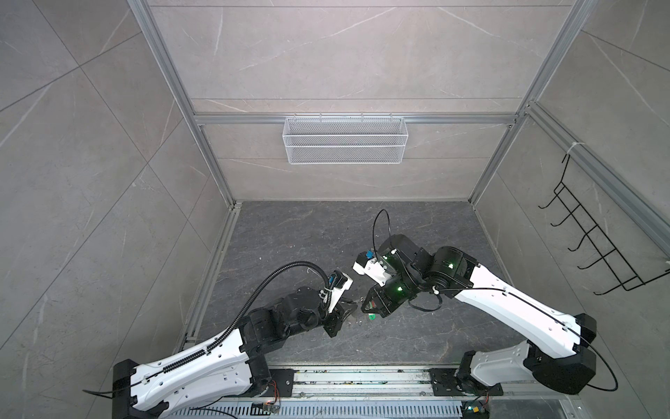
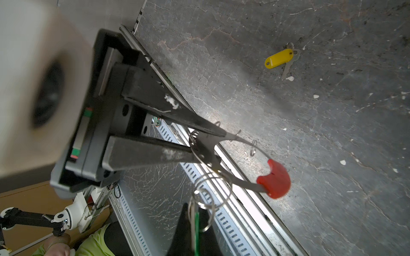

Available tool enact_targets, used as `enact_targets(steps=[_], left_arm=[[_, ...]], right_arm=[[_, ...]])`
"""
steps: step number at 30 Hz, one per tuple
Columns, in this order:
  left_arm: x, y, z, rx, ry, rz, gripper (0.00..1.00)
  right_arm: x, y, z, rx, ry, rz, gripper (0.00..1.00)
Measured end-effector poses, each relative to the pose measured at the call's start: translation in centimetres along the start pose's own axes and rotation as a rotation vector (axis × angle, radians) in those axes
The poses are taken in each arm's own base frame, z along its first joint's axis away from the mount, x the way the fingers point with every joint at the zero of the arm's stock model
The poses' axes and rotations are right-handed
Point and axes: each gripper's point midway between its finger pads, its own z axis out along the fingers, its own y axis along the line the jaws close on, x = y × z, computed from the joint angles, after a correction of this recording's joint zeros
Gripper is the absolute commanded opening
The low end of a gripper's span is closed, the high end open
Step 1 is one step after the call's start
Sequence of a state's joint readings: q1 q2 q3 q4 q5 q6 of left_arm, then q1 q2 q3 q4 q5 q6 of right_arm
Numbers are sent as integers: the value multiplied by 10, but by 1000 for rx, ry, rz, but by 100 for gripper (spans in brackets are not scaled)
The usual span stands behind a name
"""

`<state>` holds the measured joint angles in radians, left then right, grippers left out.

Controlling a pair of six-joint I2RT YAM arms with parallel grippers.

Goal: Remove the keys from the keyring
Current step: 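Hold the ring with the left gripper while the right gripper works the key around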

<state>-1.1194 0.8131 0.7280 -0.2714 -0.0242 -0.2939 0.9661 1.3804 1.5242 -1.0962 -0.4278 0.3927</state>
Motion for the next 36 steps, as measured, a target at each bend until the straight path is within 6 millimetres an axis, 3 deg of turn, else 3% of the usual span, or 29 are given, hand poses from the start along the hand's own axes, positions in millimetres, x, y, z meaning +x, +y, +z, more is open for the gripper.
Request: enact_targets(steps=[5,36], left_arm=[[-1,-4,-2,15,-5,14,0],[-11,-19,-15,66,-15,24,0]], right_arm=[[-1,-2,-2,5,-9,-3,0],[0,-13,-23,114,-83,-255,0]])
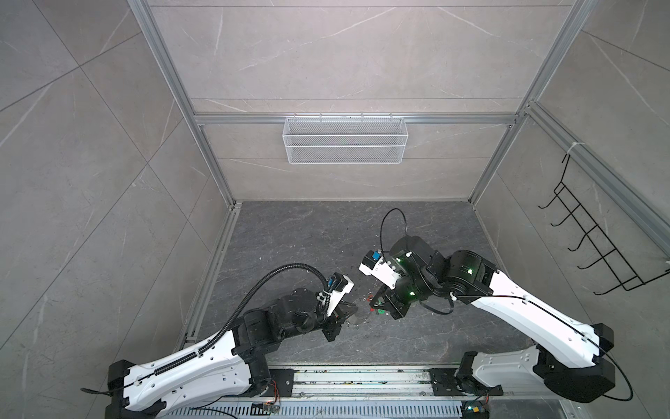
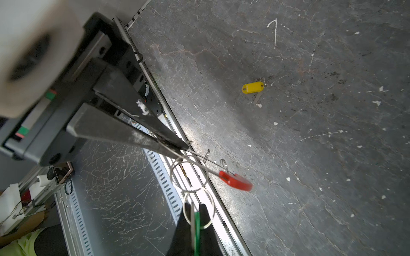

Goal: Remove the keys from the keyring
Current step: 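Hold the ring with the left gripper while the right gripper works the key around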

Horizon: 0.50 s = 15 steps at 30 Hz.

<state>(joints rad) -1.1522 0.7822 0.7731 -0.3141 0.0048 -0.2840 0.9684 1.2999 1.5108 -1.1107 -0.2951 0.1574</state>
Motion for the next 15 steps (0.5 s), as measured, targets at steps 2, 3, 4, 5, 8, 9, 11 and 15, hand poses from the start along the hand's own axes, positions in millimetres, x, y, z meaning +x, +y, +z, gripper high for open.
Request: enact_targets(steps=[2,3,4,5,8,9,11,15], left_arm=[[-1,-1,-1,3,-5,0,0],[-2,-1,-2,6,-7,1,0],[-2,-2,-2,9,-8,1,0],[-2,-3,-3,12,-10,2,0],[-3,-5,-4,21,-13,3,0],[-3,-6,-5,26,-14,4,0],[-3,-8,-6,36,-14,5,0],[-3,-10,-7,45,-15,5,0]], right_arm=[[0,-1,-1,4,-3,-6,0],[0,-1,-1,6,-4,-7,0],[1,-1,-1,9,-6,-12,0],[1,-2,-1,12,-7,-16,0],[3,-3,-1,20,-9,-25,0],[4,-3,-1,20,-10,-26,0],[5,-3,-1,20,-10,-29,0],[6,-3,-1,18,-18,-32,0]])
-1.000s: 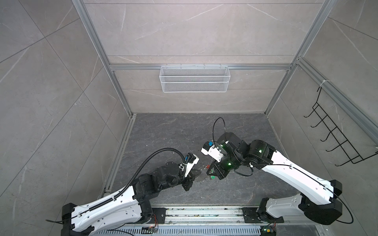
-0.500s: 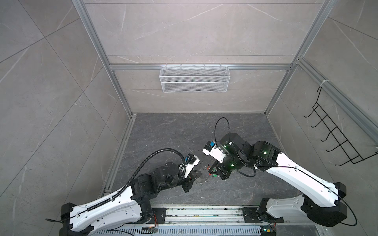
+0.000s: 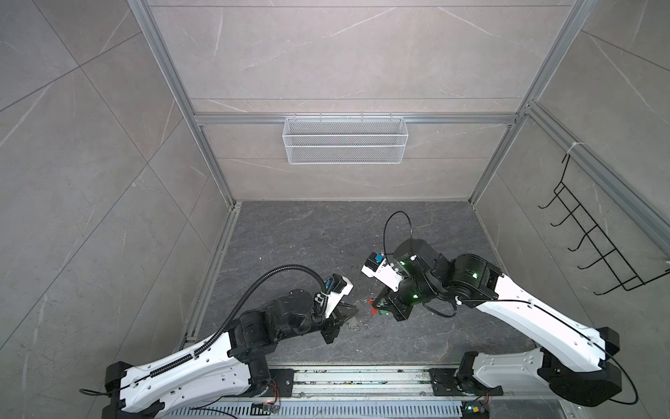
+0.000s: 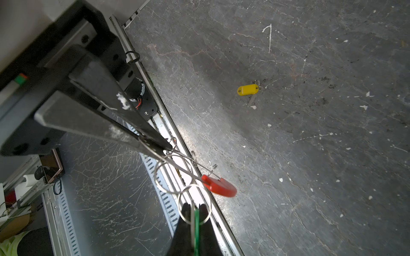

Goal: Remove the keys from the keyring
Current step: 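Hold the ring with the left gripper while the right gripper works the key around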

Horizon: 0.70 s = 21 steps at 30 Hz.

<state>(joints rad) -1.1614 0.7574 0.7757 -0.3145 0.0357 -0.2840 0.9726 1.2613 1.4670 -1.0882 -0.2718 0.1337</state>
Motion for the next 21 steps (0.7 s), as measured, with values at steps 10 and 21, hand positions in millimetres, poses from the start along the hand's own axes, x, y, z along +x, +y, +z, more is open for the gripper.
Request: enact_targets(steps=[10,21], left_arm=[[-5,-2,-2,3,-4,0,0],[-4,-3,-1,9,5,0,0]], right_arm=[[-3,2,-4,-5,-26,-9,0],[-4,3,-8,-7,-36,-11,0]])
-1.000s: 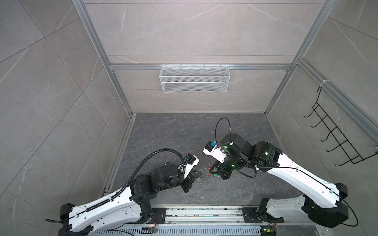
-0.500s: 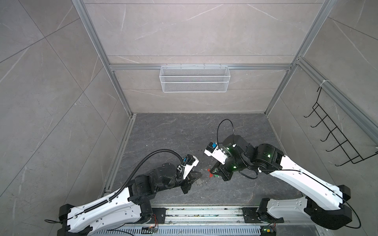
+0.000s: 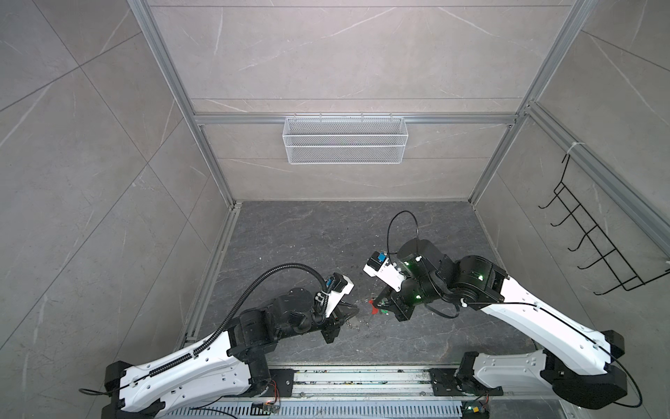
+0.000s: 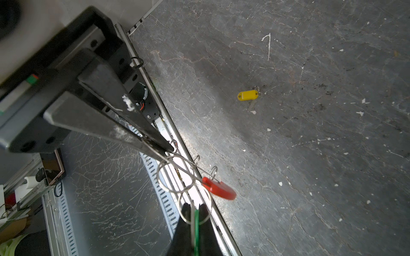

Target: Remove the keys from the keyring

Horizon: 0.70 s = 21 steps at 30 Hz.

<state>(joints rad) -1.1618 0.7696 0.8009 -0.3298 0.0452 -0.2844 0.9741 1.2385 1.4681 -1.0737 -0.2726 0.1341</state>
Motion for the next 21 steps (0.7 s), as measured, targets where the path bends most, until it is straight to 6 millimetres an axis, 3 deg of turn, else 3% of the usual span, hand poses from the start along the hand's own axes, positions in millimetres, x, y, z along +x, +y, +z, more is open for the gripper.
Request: enact_targets(steps=[21], left_arm=[[-11,-7,-8,29,-45,4,0]], right_arm=[[-9,11,-14,17,-64,-68,0]])
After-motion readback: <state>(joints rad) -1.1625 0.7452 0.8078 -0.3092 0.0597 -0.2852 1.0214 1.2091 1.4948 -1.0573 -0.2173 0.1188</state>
